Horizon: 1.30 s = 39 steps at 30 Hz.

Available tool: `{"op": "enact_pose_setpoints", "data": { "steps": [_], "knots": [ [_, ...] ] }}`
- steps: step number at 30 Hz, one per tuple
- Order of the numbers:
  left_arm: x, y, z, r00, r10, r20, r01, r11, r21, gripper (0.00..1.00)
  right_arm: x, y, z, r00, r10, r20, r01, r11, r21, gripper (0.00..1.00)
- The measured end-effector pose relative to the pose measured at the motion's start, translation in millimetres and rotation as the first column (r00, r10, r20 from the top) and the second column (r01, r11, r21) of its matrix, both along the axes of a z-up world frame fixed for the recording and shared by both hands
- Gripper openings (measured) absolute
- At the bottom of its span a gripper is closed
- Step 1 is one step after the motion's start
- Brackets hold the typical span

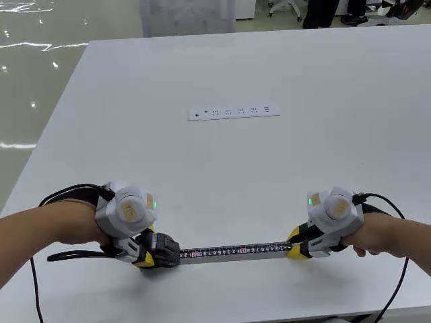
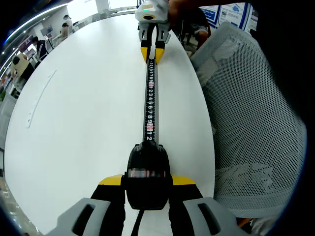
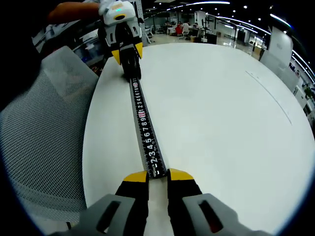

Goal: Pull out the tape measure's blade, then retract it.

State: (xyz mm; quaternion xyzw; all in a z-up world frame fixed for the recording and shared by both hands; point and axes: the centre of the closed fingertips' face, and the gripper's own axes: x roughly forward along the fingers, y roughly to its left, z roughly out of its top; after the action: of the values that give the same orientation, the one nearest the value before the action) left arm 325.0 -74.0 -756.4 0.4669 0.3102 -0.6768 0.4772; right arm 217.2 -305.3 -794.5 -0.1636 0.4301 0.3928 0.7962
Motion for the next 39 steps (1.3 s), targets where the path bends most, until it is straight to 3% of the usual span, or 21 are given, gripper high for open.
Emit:
{"op": "enact_pose_setpoints", "data": {
  "steps": [7, 22, 29, 30, 33, 36, 37, 39],
  "knots": [
    [1.1, -0.5, 0.1, 1.0, -0.002, 0.004, 0.002, 1.0, -0.024, 0.3, 0.4, 1.0, 0.1, 1.0, 0.004, -0.012, -0.004, 1.0, 0.003, 0.12],
    [0.7, -2.6, -0.4, 1.0, 0.002, -0.004, -0.002, 1.0, -0.031, 0.3, 0.6, 1.4, -0.8, 0.998, 0.022, -0.054, -0.023, 1.0, -0.01, 0.13],
    [0.7, -3.3, 0.1, 1.0, 0.027, -0.005, -0.027, 0.999, -0.038, 0.3, -0.3, 1.9, -0.9, 0.999, 0.032, -0.027, -0.032, 0.999, -0.022, 0.13],
    [1.7, -2.9, 0.2, 1.0, -0.013, 0.014, 0.014, 1.0, -0.026, 0.3, -0.4, 1.5, -0.8, 0.999, 0.027, -0.023, -0.028, 0.999, -0.017, 0.13],
    [1.2, -4.1, -0.1, 1.0, -0.006, 0.008, 0.007, 1.0, -0.026, 0.31, 1.0, 0.5, -0.4, 1.0, 0.002, -0.016, -0.002, 1.0, 0.012, 0.14],
    [3.2, -2.3, 0.9, 0.999, 0.051, -0.004, -0.052, 0.998, -0.045, 0.31, 1.5, 2.2, 0.0, 1.0, -0.023, -0.016, 0.023, 1.0, 0.015, 0.14],
    [3.7, -2.1, 1.0, 0.998, 0.066, -0.009, -0.067, 0.996, -0.051, 0.32, 4.1, 3.9, 1.1, 0.997, -0.071, -0.018, 0.072, 0.997, 0.039, 0.15],
    [7.5, 0.8, 0.2, 0.993, 0.117, -0.015, -0.118, 0.992, -0.048, 0.34, 3.8, 2.4, 1.0, 0.996, -0.09, -0.027, 0.091, 0.995, 0.047, 0.15]
  ]
}}
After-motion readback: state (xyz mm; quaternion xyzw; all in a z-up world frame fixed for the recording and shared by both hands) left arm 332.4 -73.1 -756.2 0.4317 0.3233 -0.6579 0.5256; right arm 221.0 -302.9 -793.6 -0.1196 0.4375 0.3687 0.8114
